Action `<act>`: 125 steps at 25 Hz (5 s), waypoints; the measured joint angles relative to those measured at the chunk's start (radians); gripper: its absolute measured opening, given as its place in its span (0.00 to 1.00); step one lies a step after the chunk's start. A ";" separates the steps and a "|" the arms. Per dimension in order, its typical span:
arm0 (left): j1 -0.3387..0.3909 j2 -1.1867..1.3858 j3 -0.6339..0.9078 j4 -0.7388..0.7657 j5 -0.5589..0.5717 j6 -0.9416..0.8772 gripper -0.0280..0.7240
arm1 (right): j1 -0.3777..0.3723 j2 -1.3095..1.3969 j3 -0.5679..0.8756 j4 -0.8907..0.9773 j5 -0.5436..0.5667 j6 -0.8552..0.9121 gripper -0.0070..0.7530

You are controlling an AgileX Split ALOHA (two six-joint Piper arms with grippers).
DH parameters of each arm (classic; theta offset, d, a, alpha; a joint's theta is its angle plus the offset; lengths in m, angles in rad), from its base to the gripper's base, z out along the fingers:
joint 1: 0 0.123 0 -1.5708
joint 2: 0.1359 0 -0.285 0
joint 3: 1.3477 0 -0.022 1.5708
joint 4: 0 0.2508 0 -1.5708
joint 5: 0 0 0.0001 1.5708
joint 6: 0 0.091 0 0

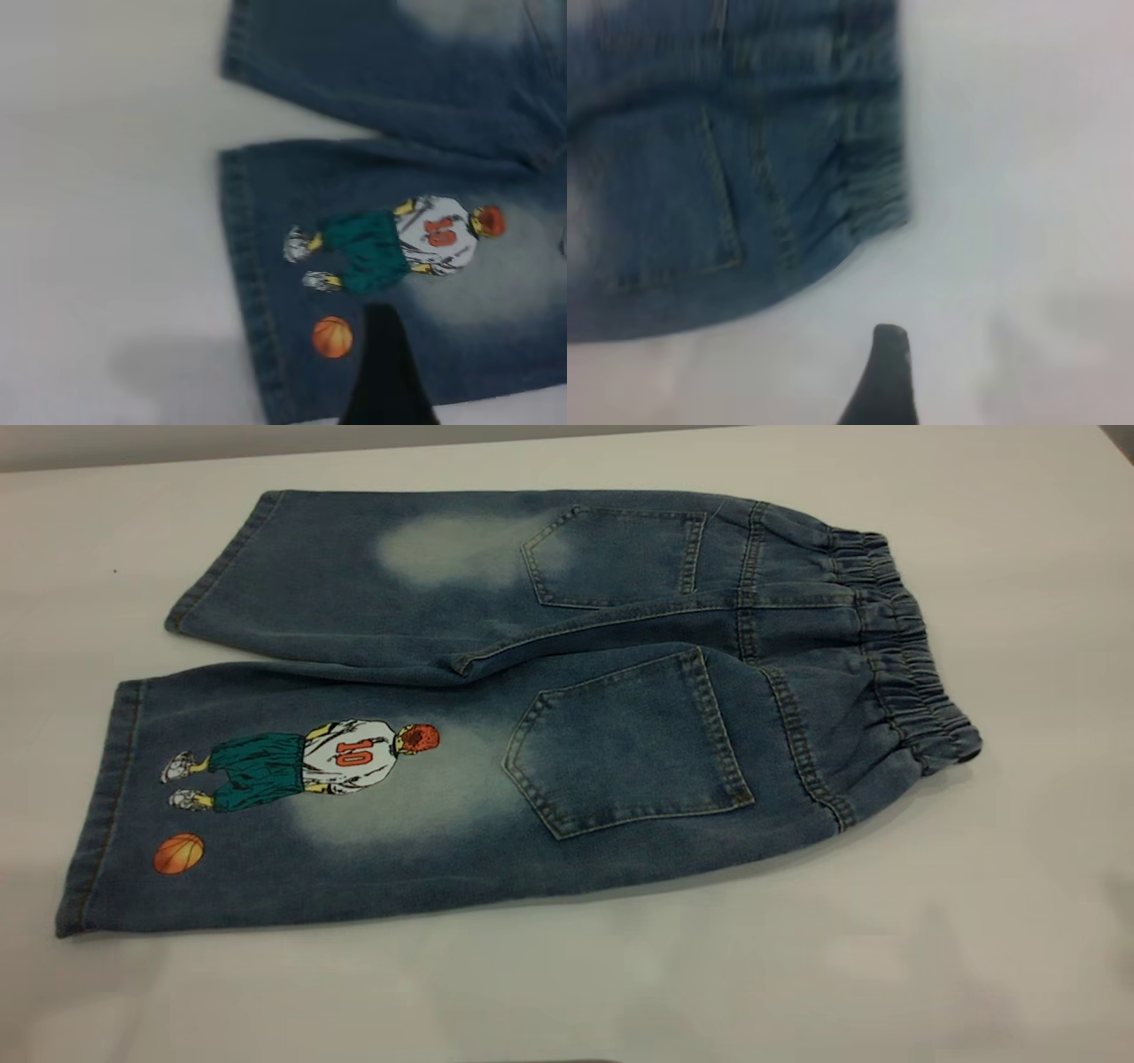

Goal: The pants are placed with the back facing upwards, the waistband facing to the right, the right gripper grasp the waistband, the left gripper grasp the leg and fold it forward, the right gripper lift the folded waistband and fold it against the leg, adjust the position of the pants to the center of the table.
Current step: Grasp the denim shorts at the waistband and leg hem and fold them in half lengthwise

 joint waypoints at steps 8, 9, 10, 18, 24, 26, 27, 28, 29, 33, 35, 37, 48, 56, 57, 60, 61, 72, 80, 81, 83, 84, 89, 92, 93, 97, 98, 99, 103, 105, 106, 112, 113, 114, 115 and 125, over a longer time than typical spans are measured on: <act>0.000 0.213 0.000 -0.284 -0.118 0.317 0.64 | 0.000 0.345 -0.004 0.347 -0.139 -0.284 0.78; 0.000 0.230 0.000 -0.318 -0.122 0.349 0.64 | 0.000 0.381 -0.004 0.409 -0.147 -0.332 0.78; 0.000 0.241 0.000 -0.342 -0.125 0.380 0.64 | 0.000 0.410 -0.004 0.474 -0.154 -0.394 0.78; 0.000 0.280 -0.001 -0.464 -0.128 0.495 0.64 | 0.000 0.676 -0.009 0.936 -0.165 -0.835 0.78; 0.000 0.283 -0.001 -0.470 -0.134 0.501 0.64 | 0.000 0.865 -0.014 1.158 -0.156 -1.040 0.78; 0.000 0.283 -0.001 -0.471 -0.137 0.501 0.64 | 0.000 0.913 -0.015 1.227 -0.152 -1.116 0.78; 0.000 0.283 -0.001 -0.471 -0.142 0.501 0.64 | 0.000 0.937 -0.015 1.270 -0.147 -1.151 0.78; 0.000 0.283 -0.001 -0.472 -0.145 0.501 0.64 | 0.000 0.956 -0.016 1.308 -0.139 -1.190 0.78; 0.000 0.283 -0.001 -0.472 -0.148 0.501 0.64 | 0.000 0.979 -0.018 1.336 -0.127 -1.224 0.78; 0.000 0.283 -0.001 -0.472 -0.149 0.501 0.64 | 0.000 1.059 -0.023 1.425 -0.062 -1.319 0.78; 0.000 0.283 -0.001 -0.472 -0.149 0.501 0.64 | 0.000 1.087 -0.023 1.438 -0.054 -1.333 0.78; 0.000 0.283 -0.001 -0.473 -0.149 0.501 0.64 | 0.000 1.112 -0.023 1.443 -0.053 -1.349 0.78; 0.000 0.283 -0.001 -0.475 -0.149 0.501 0.64 | 0.000 1.128 -0.067 1.446 -0.062 -1.378 0.78; 0.000 0.283 -0.001 -0.475 -0.149 0.501 0.64 | 0.000 1.128 -0.080 1.446 -0.096 -1.375 0.69; 0.000 0.283 -0.001 -0.475 -0.149 0.501 0.64 | 0.000 1.128 -0.080 1.446 -0.096 -1.374 0.62; 0.000 0.283 -0.001 -0.475 -0.149 0.500 0.64 | 0.000 1.128 -0.080 1.446 -0.096 -1.373 0.37; 0.000 0.283 -0.001 -0.475 -0.149 0.500 0.64 | -0.001 1.128 -0.080 1.446 -0.096 -1.373 0.26; 0.000 0.345 -0.002 -0.408 -0.073 0.417 0.64 | -0.001 1.128 -0.082 1.398 -0.063 -1.362 0.05; 0.000 0.601 -0.002 -0.068 -0.016 0.056 0.64 | -0.001 1.128 -0.082 1.374 -0.060 -1.359 0.05; 0.000 0.625 -0.004 -0.047 -0.022 0.038 0.64 | -0.001 1.128 -0.082 1.372 -0.060 -1.359 0.05; 0.000 0.669 -0.006 -0.036 -0.043 0.029 0.64 | -0.001 1.128 -0.082 1.370 -0.060 -1.359 0.05; 0.000 0.693 -0.008 -0.036 -0.050 0.028 0.64 | -0.001 1.128 -0.082 1.369 -0.059 -1.359 0.05; 0.000 0.811 -0.011 -0.033 -0.096 0.009 0.64 | -0.001 1.128 -0.082 1.368 -0.059 -1.362 0.05; 0.000 0.874 -0.012 -0.033 -0.130 0.002 0.64 | -0.001 1.128 -0.082 1.367 -0.059 -1.366 0.05; 0.000 0.889 -0.014 -0.033 -0.136 0.000 0.64 | -0.001 1.128 -0.082 1.367 -0.059 -1.366 0.05; 0.000 0.928 -0.020 -0.032 -0.159 -0.001 0.64 | -0.001 1.128 -0.082 1.361 -0.059 -1.371 0.05; 0.000 0.933 -0.020 -0.031 -0.162 -0.001 0.64 | -0.001 1.128 -0.082 1.360 -0.059 -1.373 0.05; 0.000 0.939 -0.020 -0.026 -0.171 0.000 0.64 | -0.001 1.128 -0.082 1.360 -0.059 -1.373 0.05; 0.000 0.964 -0.021 0.008 -0.191 0.002 0.63 | -0.001 1.128 -0.083 1.358 -0.059 -1.373 0.06; 0.000 0.979 -0.021 0.011 -0.196 0.003 0.62 | -0.001 1.128 -0.083 1.357 -0.059 -1.373 0.06; 0.000 0.986 -0.021 0.011 -0.197 0.004 0.61 | -0.001 1.128 -0.083 1.357 -0.059 -1.374 0.06; 0.000 1.009 -0.028 0.021 -0.197 0.004 0.56 | -0.001 1.128 -0.083 1.357 -0.059 -1.374 0.06; 0.001 1.013 -0.032 0.024 -0.193 0.004 0.54 | -0.001 1.128 -0.083 1.357 -0.059 -1.374 0.06; 0.003 1.016 -0.032 0.027 -0.192 0.004 0.50 | -0.001 1.128 -0.083 1.357 -0.059 -1.374 0.06; 0.004 1.016 -0.032 0.031 -0.192 0.004 0.47 | -0.001 1.128 -0.083 1.357 -0.059 -1.374 0.06; 0.008 0.987 -0.031 0.022 -0.163 0.018 0.10 | -0.001 1.126 -0.083 1.294 -0.036 -1.364 0.06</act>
